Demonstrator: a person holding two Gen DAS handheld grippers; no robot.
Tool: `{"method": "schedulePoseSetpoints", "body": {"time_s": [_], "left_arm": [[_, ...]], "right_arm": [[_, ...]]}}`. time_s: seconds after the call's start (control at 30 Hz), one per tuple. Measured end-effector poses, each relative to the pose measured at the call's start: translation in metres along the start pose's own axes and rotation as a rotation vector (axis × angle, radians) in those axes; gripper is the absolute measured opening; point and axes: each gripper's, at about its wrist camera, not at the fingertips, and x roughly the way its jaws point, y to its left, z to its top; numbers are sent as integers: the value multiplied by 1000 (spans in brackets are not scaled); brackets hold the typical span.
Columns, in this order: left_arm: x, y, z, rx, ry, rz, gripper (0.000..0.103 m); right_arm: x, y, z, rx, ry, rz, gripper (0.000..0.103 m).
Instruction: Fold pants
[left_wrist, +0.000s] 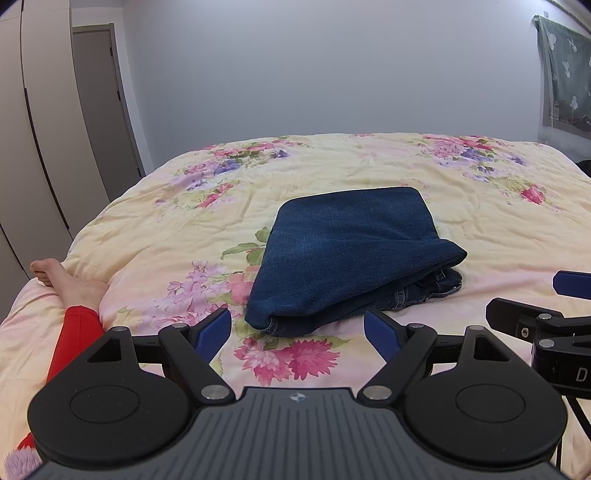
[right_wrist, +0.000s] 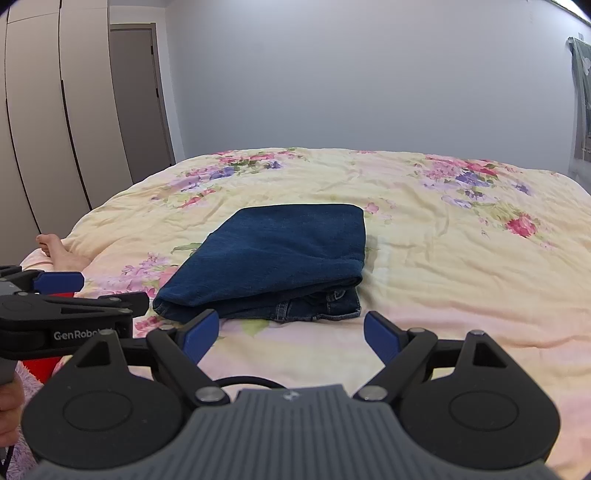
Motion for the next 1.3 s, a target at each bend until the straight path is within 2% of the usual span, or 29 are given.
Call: {"method": "schedulePoseSetpoints", "body": {"time_s": [0.67, 1.3], "left_arm": [[-7, 1, 2, -15, -22, 26, 96], [-5, 5, 6, -32, -22, 17, 96]], "right_arm": [[-1, 0, -1, -4, 3, -2, 82], [-1, 2, 0, -6, 8, 2, 82]]}}
